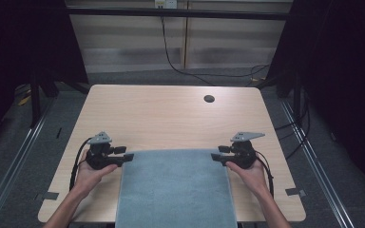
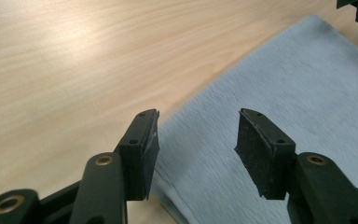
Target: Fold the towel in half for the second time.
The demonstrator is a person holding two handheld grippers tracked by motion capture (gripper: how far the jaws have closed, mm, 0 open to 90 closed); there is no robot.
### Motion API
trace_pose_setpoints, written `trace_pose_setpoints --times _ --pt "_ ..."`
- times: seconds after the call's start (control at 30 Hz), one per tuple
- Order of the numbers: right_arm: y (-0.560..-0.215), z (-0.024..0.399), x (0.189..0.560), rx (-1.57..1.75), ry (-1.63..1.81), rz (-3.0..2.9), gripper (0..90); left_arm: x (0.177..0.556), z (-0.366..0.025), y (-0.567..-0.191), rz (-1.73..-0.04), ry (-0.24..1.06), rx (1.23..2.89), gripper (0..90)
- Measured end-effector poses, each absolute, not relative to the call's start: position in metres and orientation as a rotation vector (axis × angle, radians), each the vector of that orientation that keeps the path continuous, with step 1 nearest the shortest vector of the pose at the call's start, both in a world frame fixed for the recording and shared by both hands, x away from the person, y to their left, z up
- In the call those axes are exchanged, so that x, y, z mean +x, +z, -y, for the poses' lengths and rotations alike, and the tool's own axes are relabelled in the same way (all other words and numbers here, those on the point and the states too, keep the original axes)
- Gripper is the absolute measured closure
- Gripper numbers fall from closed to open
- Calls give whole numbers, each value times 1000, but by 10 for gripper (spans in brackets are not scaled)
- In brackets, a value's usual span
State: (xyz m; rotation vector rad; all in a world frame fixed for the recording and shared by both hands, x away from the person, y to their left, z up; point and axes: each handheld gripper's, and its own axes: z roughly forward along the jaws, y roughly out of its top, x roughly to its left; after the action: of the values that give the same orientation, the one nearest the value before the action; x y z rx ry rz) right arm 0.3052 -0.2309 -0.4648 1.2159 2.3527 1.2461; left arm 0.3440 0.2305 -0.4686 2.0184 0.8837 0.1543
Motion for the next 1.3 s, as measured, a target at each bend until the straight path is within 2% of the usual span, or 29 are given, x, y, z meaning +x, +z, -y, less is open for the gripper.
trace_pose_setpoints --times 0.13,0.2,0.3,0.4,0.67,0.8,0.97,1.17,1.3 --pt "-462 234 324 1228 1264 -2337 511 361 -230 -474 -908 188 2005 486" --pt "-465 235 331 1236 1274 -2329 505 365 -232 -478 -927 163 2000 481" --pt "-473 237 337 1256 1283 -2299 485 371 -237 -487 -949 158 2032 431" --pt "-481 239 341 1273 1274 -2315 445 374 -236 -494 -962 146 2048 377" --pt "-497 242 347 1318 1237 -2349 428 370 -223 -502 -923 137 2119 357" --pt "-498 240 346 1317 1236 -2369 447 365 -223 -503 -904 131 2124 380" --pt "-502 239 347 1312 1218 -2390 468 362 -228 -505 -873 118 2116 465" --pt "-505 244 350 1333 1218 -2380 466 364 -233 -507 -882 88 2078 524" --pt "-506 241 349 1323 1200 -2402 498 363 -231 -507 -864 70 2086 610"
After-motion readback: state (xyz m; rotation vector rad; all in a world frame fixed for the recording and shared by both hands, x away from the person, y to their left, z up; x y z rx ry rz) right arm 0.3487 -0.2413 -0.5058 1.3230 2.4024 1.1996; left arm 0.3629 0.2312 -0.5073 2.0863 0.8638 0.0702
